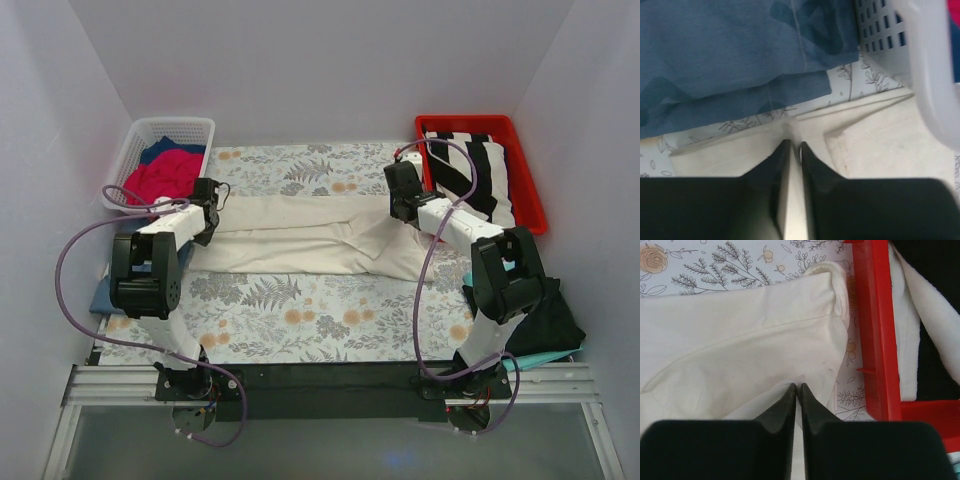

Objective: Fold and stack the t-shirts
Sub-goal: Fold the tshirt

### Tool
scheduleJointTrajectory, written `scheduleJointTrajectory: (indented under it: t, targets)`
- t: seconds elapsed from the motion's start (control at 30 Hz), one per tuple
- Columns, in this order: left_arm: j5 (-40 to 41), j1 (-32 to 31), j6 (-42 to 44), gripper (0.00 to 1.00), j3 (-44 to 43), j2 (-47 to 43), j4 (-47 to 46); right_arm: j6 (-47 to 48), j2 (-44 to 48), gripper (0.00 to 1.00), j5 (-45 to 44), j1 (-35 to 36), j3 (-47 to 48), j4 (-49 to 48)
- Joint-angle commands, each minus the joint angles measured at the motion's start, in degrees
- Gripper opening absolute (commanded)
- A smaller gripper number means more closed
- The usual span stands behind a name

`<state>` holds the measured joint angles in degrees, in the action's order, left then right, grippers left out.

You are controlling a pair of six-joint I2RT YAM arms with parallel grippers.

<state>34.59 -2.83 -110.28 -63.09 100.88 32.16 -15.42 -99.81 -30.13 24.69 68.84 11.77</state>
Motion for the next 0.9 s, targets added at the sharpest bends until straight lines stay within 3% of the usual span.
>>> scheduleJointTrajectory:
  t: [0.0, 0.07, 0.17, 0.27, 0.47, 0.87]
  targets:
    - [3.1, 0.6, 1.9, 0.18, -3.3, 0.7, -3.6, 2.4, -1.1, 0.19, 1.6, -1.3, 3.9, -2.7]
    - [2.6, 0.6, 5.7, 0.35, -3.7, 0.2, -6.0, 3.1, -1.7, 0.35, 2.0, -1.5, 5.3, -3.0]
    - [0.0, 0.6, 9.9, 0.47, -2.7, -2.5, -13.4, 4.2, -1.8, 0.45, 2.1, -1.6, 7.0, -3.2]
    - [-2.4, 0.5, 13.1, 0.49, -2.0, -5.6, -17.4, 4.5, -1.2, 0.47, 3.2, -1.5, 8.5, -3.1]
    - [-5.1, -1.4, 18.5, 0.49, 0.5, -9.6, -18.8, 2.2, 5.5, 0.46, 9.8, -0.2, -0.7, -3.3]
    - [-9.2, -6.0, 16.9, 0.49, 11.5, -15.2, -18.6, -5.2, 14.6, 0.48, 16.9, 6.8, -17.9, -5.6]
